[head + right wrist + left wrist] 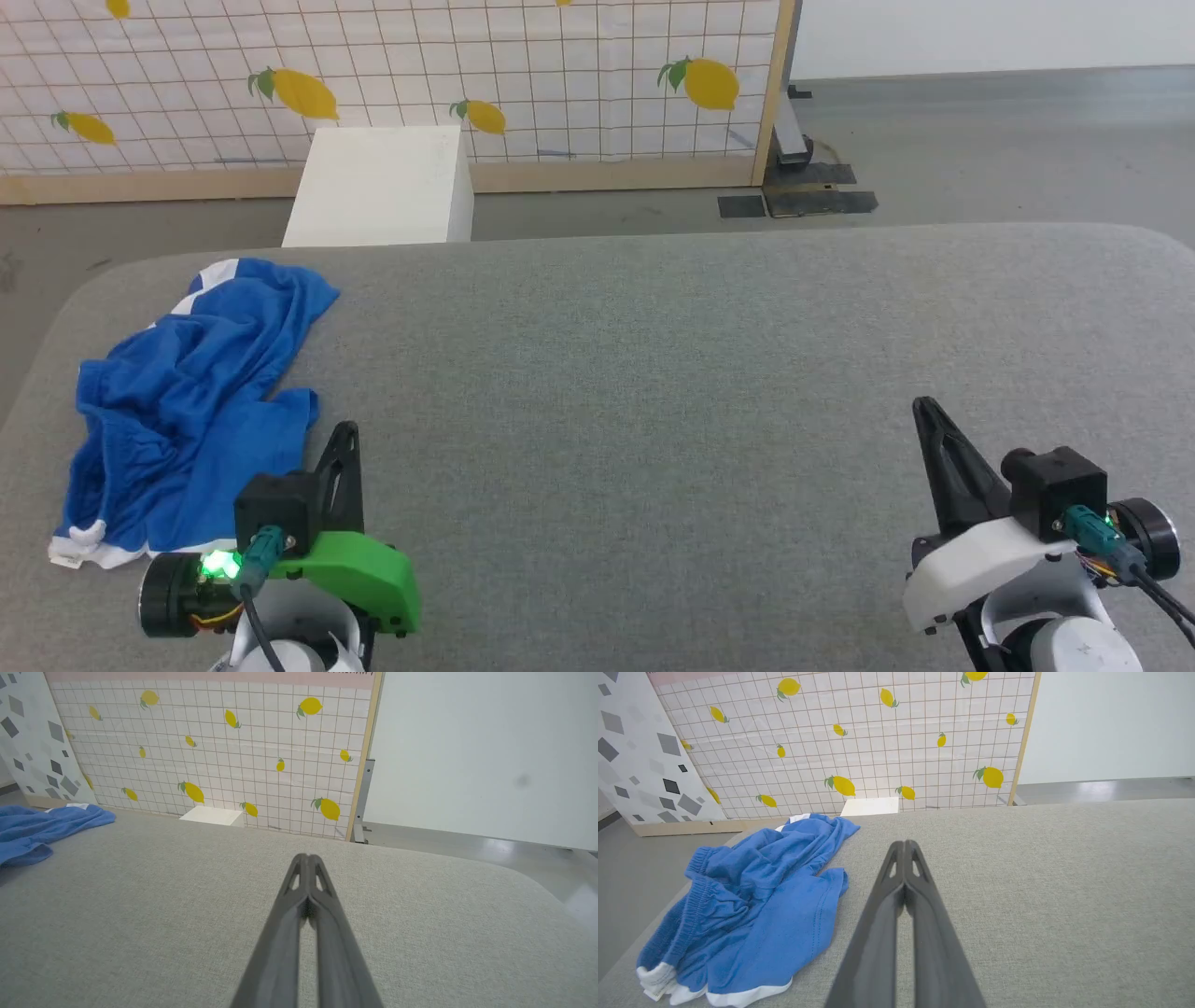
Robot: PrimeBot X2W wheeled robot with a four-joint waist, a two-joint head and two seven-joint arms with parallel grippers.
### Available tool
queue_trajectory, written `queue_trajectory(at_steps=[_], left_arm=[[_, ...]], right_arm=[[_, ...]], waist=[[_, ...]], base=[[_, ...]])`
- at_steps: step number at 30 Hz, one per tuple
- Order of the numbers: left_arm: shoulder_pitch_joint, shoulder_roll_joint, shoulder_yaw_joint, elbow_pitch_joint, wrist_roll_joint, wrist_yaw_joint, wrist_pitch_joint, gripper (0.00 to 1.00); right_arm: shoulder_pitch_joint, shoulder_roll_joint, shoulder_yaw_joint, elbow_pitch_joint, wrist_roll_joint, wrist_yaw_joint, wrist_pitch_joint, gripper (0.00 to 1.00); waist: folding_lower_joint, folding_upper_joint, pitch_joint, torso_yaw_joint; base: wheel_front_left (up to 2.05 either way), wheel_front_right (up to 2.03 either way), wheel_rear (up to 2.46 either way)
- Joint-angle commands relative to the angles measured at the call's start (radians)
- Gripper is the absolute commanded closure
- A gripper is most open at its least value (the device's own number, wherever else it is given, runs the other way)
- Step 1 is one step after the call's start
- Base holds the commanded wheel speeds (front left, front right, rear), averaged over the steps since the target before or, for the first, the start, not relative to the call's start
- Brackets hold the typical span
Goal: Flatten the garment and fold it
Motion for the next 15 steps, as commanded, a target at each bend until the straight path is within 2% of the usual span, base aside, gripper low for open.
queue_trajectory(at_steps=[1,15], left_arm=[[0.011,-0.005,0.003,-0.003,0.01,0.007,0.001,1.0],[0.011,-0.005,0.003,-0.003,0.01,0.007,0.001,1.0]], right_arm=[[0.014,0.0,0.002,-0.005,-0.006,-0.002,0.0,1.0],[0.014,0.0,0.002,-0.005,-0.006,-0.002,0.0,1.0]], waist=[[0.0,0.0,0.0,0.0],[0.0,0.0,0.0,0.0]], base=[[0.0,0.0,0.0],[0.0,0.0,0.0]])
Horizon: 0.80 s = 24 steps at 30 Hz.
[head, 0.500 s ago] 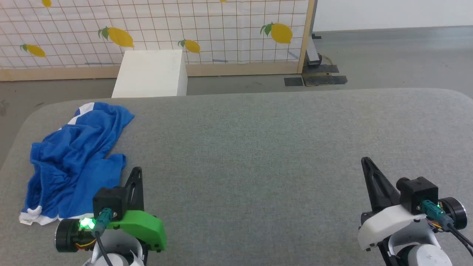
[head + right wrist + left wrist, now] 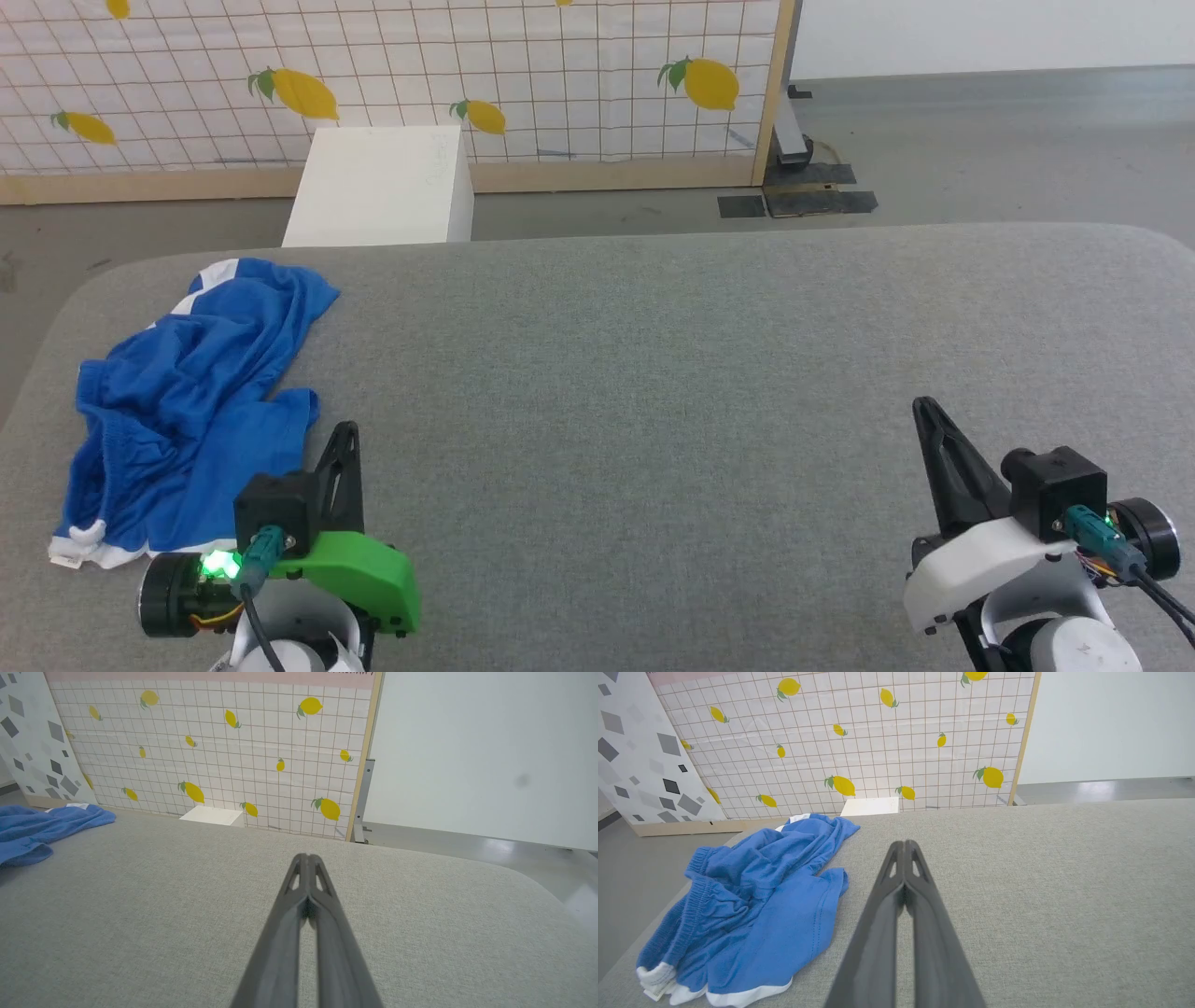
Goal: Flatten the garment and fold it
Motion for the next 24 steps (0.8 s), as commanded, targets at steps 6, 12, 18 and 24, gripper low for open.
queue_trajectory(at_steps=[6,12,18,24], left_arm=[[0.011,-0.005,0.003,-0.003,0.01,0.007,0.001,1.0],[0.011,-0.005,0.003,-0.003,0.01,0.007,0.001,1.0],[0.011,-0.005,0.003,-0.003,0.01,0.007,0.001,1.0],[0.0,0.0,0.0,0.0,0.0,0.0,0.0,0.0]], right_arm=[[0.014,0.0,0.001,-0.005,-0.006,-0.002,0.0,1.0],[0.014,0.0,0.001,-0.005,-0.006,-0.002,0.0,1.0],[0.014,0.0,0.001,-0.005,-0.006,-0.002,0.0,1.0],[0.0,0.0,0.0,0.0,0.0,0.0,0.0,0.0]], waist=[[0.0,-0.0001,0.0,0.0],[0.0,-0.0001,0.0,0.0],[0.0,-0.0001,0.0,0.0],[0.0,-0.0001,0.0,0.0]], base=[[0.0,0.0,0.0],[0.0,0.0,0.0],[0.0,0.0,0.0],[0.0,0.0,0.0]])
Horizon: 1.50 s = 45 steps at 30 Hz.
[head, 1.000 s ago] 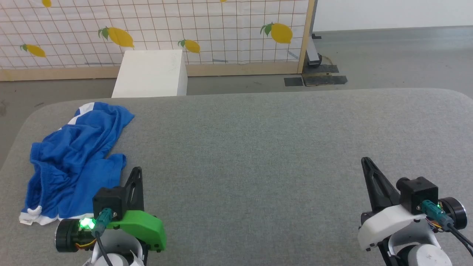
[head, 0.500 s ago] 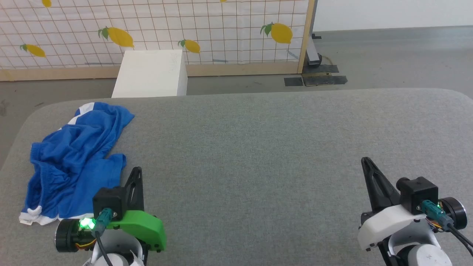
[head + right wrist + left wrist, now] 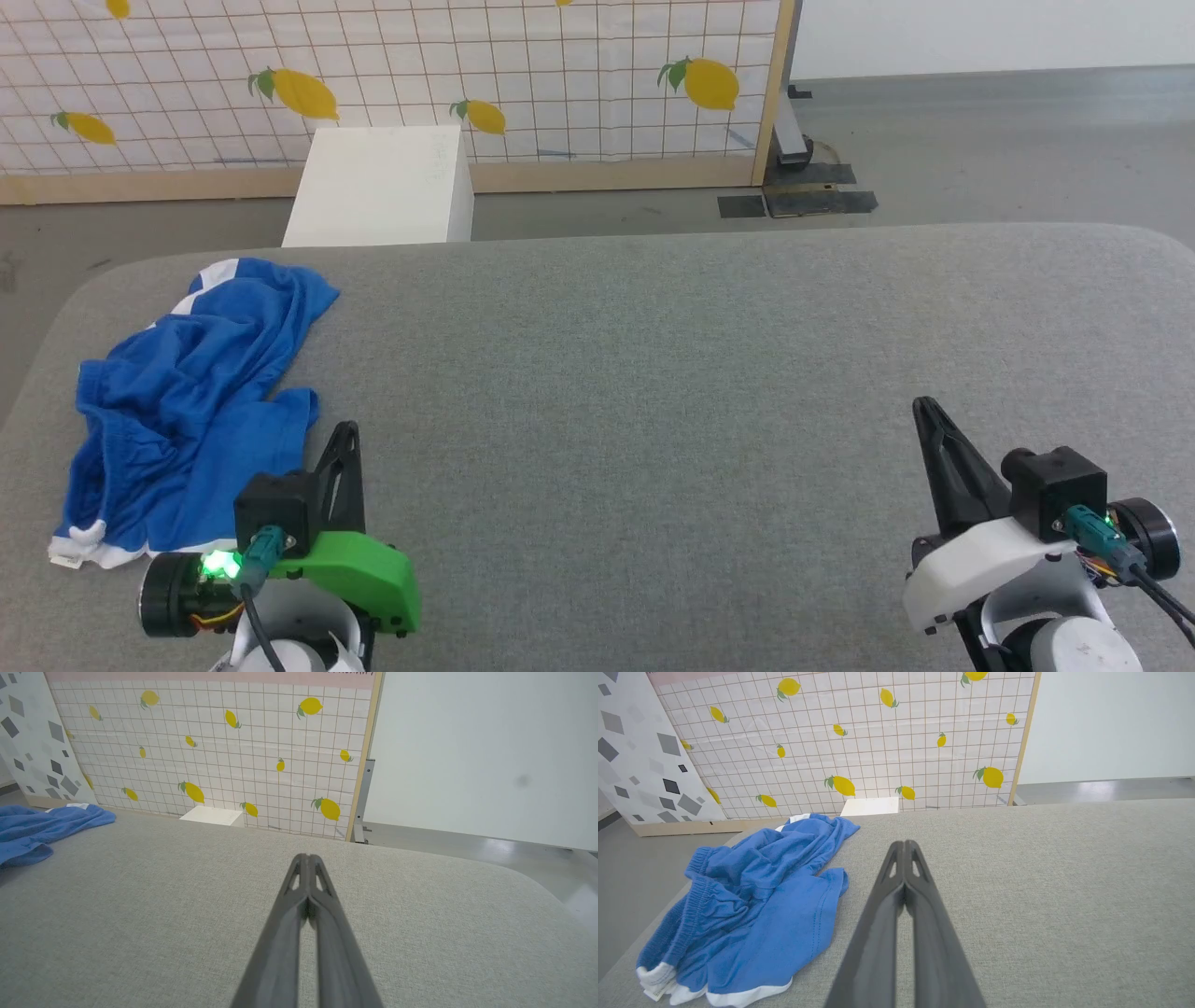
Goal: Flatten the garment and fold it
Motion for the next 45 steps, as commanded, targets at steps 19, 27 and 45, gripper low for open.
queue_trajectory(at_steps=[19,27,45], left_arm=[[-0.002,0.0,-0.024,0.033,-0.018,0.014,-0.037,0.0],[-0.003,0.0,-0.023,0.043,-0.022,0.024,-0.054,0.0],[0.003,-0.001,-0.016,0.065,-0.034,0.044,-0.097,0.0]], right_arm=[[0.017,0.0,-0.014,0.029,0.043,0.0,-0.037,0.0],[0.017,0.0,-0.015,0.039,0.053,0.0,-0.054,0.0],[0.013,0.0,-0.01,0.068,0.063,-0.001,-0.097,0.0]], waist=[[0.0,0.0,0.001,0.006],[0.0,0.0,0.004,0.03],[0.0,0.0,0.021,0.175]], base=[[0.0,0.0,0.0],[0.0,0.0,0.0],[0.0,0.0,0.0]])
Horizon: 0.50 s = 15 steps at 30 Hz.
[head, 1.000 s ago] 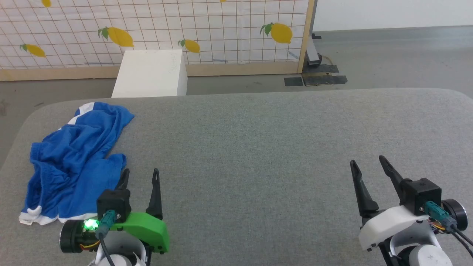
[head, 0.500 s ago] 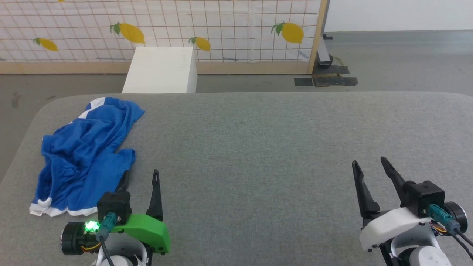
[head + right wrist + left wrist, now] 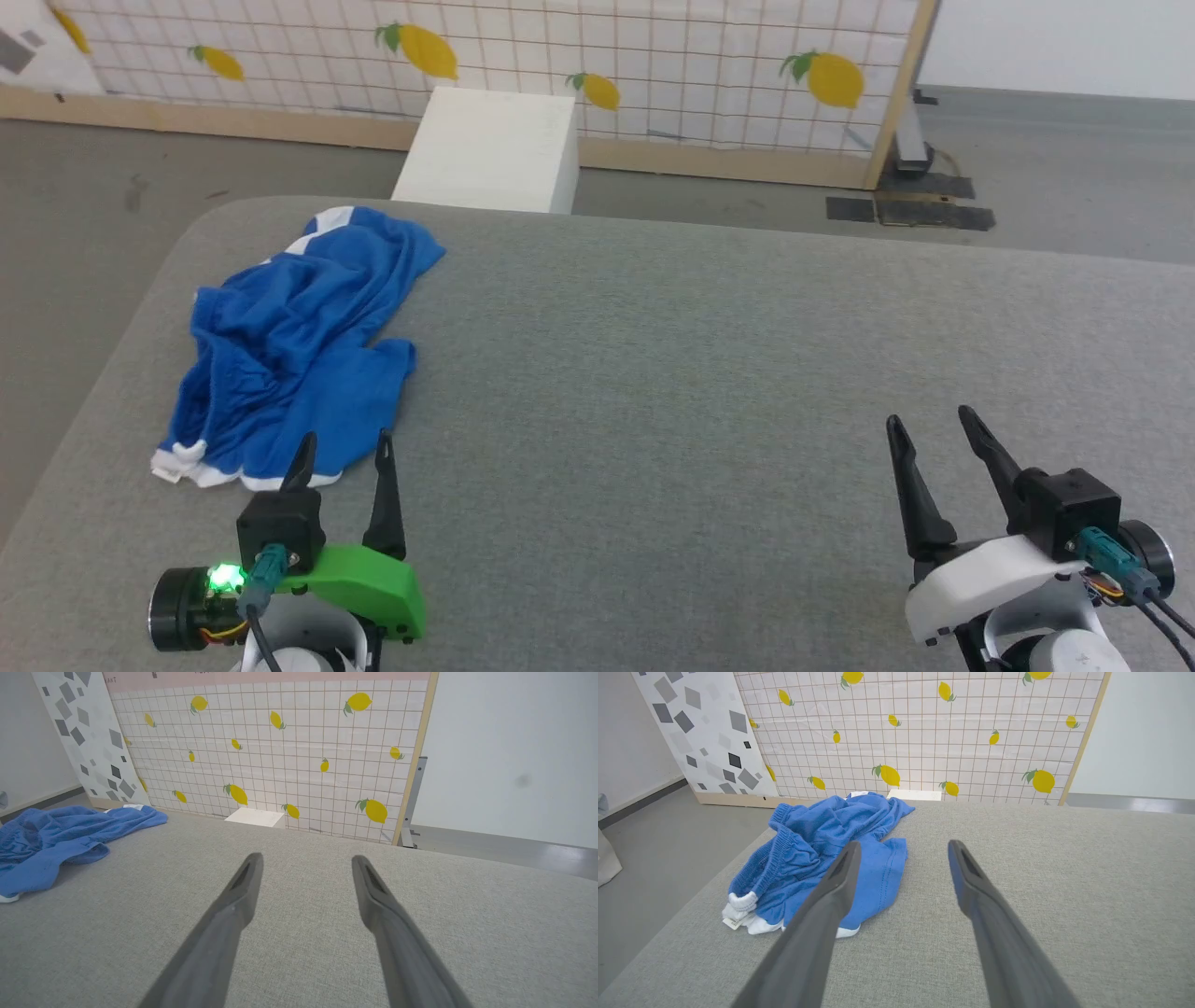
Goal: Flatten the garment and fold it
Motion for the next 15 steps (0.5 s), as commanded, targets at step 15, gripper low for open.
queue_trajectory(at_steps=[15], left_arm=[[0.012,-0.002,0.001,0.024,-0.022,0.02,-0.041,0.0]], right_arm=[[0.004,0.0,0.014,0.032,0.008,-0.001,-0.041,0.0]], waist=[[0.0,0.0,0.002,0.12]], base=[[0.0,0.0,0.0]])
